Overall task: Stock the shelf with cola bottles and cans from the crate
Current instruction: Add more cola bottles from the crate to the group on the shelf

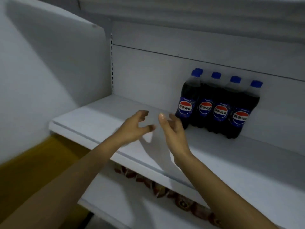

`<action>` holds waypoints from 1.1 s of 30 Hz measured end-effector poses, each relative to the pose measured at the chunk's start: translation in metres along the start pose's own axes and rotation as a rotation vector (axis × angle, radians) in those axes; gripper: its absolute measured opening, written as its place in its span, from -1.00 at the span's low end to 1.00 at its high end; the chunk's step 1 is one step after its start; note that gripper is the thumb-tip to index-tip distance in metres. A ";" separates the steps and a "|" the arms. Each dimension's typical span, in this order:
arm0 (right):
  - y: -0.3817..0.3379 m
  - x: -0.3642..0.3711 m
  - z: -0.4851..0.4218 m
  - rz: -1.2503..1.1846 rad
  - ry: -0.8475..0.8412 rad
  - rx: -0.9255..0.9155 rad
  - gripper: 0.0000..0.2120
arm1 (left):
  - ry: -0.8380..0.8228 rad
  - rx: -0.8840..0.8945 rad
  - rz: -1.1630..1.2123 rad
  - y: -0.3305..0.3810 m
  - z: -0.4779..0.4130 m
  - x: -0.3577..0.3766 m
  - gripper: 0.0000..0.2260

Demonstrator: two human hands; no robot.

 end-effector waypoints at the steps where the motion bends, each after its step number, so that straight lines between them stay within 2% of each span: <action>1: -0.008 0.021 0.021 -0.006 -0.059 -0.028 -0.35 | 0.013 -0.012 0.060 -0.006 0.019 -0.019 -0.44; 4: -0.012 0.085 0.090 -0.020 -0.216 -0.188 -0.43 | 0.087 -0.045 0.167 -0.040 0.088 -0.081 -0.59; 6: 0.011 0.129 0.136 0.029 -0.311 -0.205 -0.49 | 0.161 -0.112 0.197 -0.081 0.138 -0.124 -0.71; 9: 0.075 0.182 0.193 0.110 -0.438 -0.071 -0.51 | 0.169 -0.312 0.138 -0.164 0.208 -0.157 -0.75; 13: 0.174 0.223 0.244 0.204 -0.580 0.211 -0.65 | 0.034 -0.653 0.068 -0.281 0.302 -0.151 -0.75; 18: 0.329 0.227 0.300 0.356 -0.696 0.573 -0.84 | 0.048 -1.017 0.187 -0.397 0.402 -0.110 -0.73; 19: 0.365 0.222 0.314 0.401 -0.722 0.648 -0.82 | 0.043 -1.080 0.222 -0.419 0.419 -0.097 -0.75; 22: 0.479 0.197 0.357 0.535 -0.771 0.839 -0.49 | 0.064 -1.237 0.300 -0.486 0.466 -0.052 -0.87; 24: 0.550 0.179 0.388 0.660 -0.854 0.923 -0.37 | 0.038 -1.253 0.230 -0.529 0.493 -0.016 -0.88; 28: 0.652 0.163 0.430 0.885 -1.112 0.984 -0.59 | -0.039 -1.285 0.191 -0.606 0.532 0.065 -0.72; 30: 0.707 0.161 0.441 0.971 -1.182 0.945 -0.58 | -0.125 -1.289 0.155 -0.646 0.546 0.110 -0.72; 33: 0.779 0.172 0.450 1.055 -1.190 0.873 -0.54 | -0.238 -1.243 0.082 -0.698 0.558 0.177 -0.74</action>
Point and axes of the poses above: each hand's wrist, its own z-axis away from the middle knuckle, its own x-axis out of the palm, y = z × x, the point moved 8 cm from there along -z, towards the middle knuckle, and after that the axes turned 6 degrees about y, right-handed, at the moved point
